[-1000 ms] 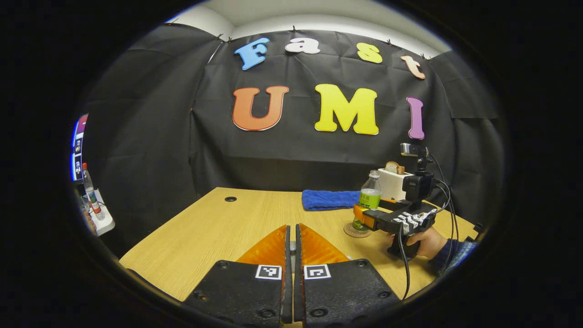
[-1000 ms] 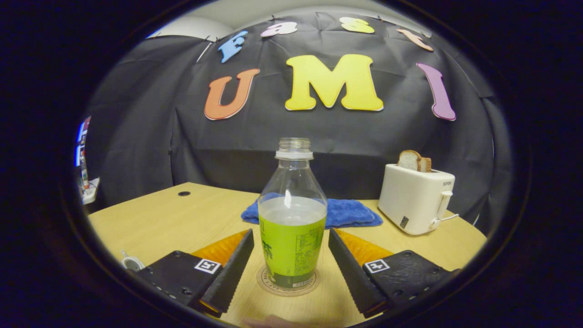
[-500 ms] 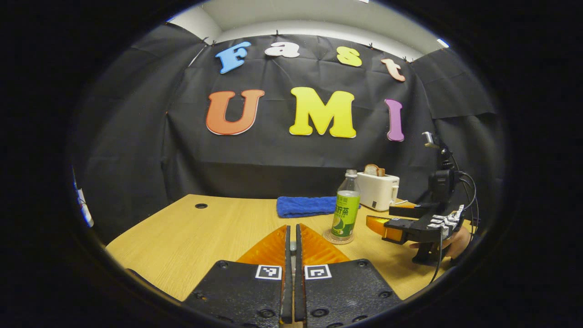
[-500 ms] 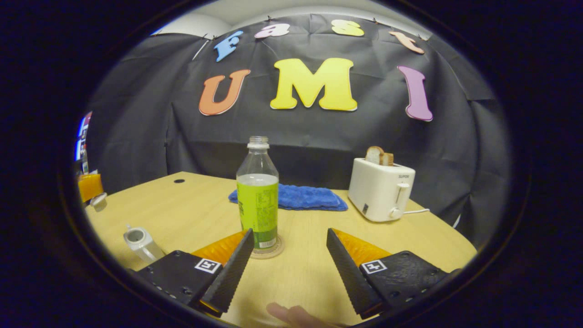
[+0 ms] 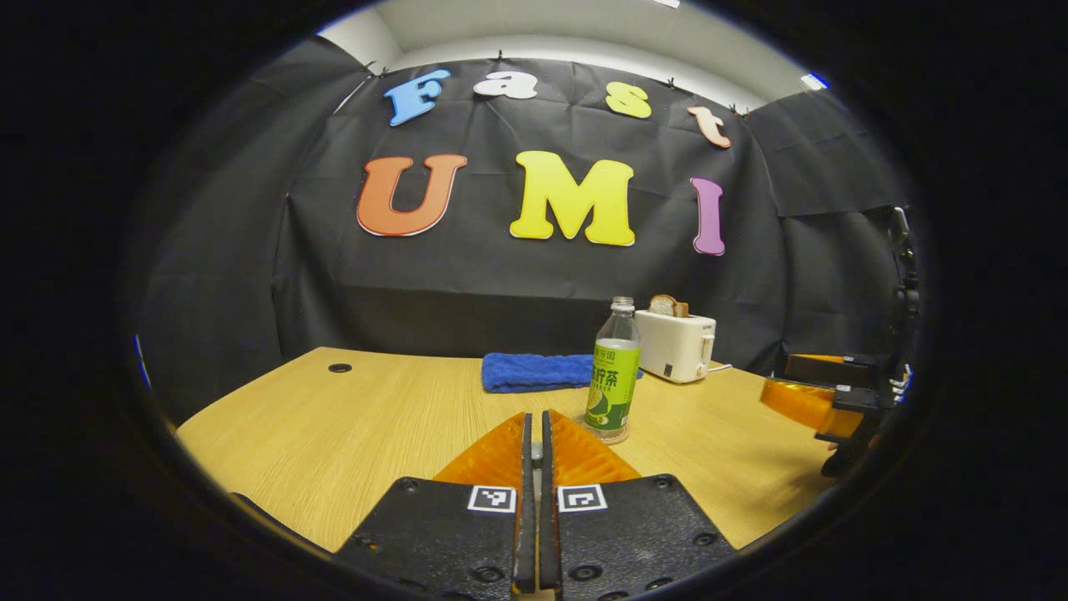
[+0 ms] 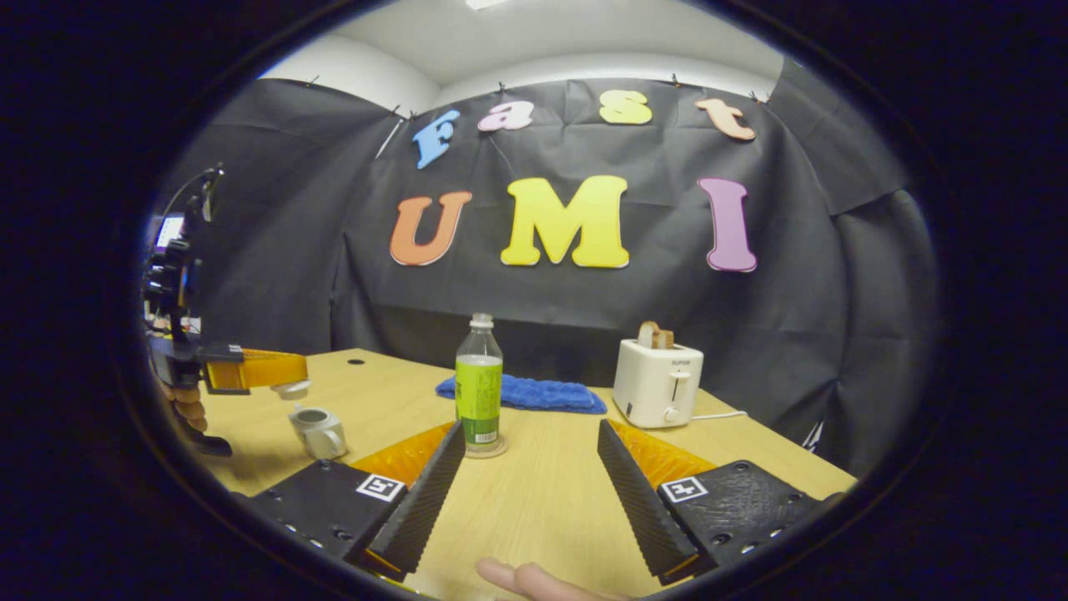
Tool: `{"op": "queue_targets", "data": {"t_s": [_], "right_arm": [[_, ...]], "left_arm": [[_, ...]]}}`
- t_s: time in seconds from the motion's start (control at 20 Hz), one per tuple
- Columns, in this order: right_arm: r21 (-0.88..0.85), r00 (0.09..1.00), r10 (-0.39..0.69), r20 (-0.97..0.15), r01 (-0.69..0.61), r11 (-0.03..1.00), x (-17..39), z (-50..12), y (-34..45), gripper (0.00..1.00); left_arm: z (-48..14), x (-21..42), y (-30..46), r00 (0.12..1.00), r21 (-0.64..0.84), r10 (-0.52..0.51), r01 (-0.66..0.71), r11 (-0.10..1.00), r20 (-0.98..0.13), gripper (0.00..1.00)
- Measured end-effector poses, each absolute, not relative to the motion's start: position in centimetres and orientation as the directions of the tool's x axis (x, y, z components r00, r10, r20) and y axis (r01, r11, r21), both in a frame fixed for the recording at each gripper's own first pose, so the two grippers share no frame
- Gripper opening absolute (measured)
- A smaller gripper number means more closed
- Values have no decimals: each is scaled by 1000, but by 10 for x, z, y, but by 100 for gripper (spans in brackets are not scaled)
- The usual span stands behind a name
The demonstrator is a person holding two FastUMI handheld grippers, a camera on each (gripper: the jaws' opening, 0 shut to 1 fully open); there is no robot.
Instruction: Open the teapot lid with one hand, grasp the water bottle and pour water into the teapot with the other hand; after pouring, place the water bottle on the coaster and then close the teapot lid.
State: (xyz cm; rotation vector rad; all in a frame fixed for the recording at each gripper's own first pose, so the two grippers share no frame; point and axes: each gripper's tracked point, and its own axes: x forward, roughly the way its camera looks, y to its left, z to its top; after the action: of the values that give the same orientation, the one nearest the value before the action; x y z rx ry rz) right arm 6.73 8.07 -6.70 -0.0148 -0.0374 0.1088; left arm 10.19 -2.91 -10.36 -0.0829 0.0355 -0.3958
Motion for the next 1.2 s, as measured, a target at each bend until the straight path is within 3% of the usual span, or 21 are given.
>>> {"op": "queue_targets", "data": {"t_s": [0.2, 0.4, 1.0, 1.05, 1.2], "right_arm": [[6, 985, 125, 121, -126, 992, 59, -45, 73, 95], [30, 984, 138, 111, -142, 989, 62, -47, 72, 97], [15, 987, 141, 82, -143, 990, 60, -54, 79, 97], [11, 987, 137, 83, -139, 990, 61, -53, 78, 97], [9, 986, 140, 86, -141, 990, 58, -51, 80, 95]], "left_arm": [[-120, 111, -34, 938, -53, -344, 341, 939, -53, 4], [-132, 118, -36, 945, 5, -318, 319, 948, -73, 4], [-152, 130, -31, 964, -8, -242, 243, 970, -113, 8], [-149, 129, -28, 968, 6, -228, 230, 973, -110, 10], [-132, 125, -24, 975, 47, -205, 210, 977, -86, 39]]}}
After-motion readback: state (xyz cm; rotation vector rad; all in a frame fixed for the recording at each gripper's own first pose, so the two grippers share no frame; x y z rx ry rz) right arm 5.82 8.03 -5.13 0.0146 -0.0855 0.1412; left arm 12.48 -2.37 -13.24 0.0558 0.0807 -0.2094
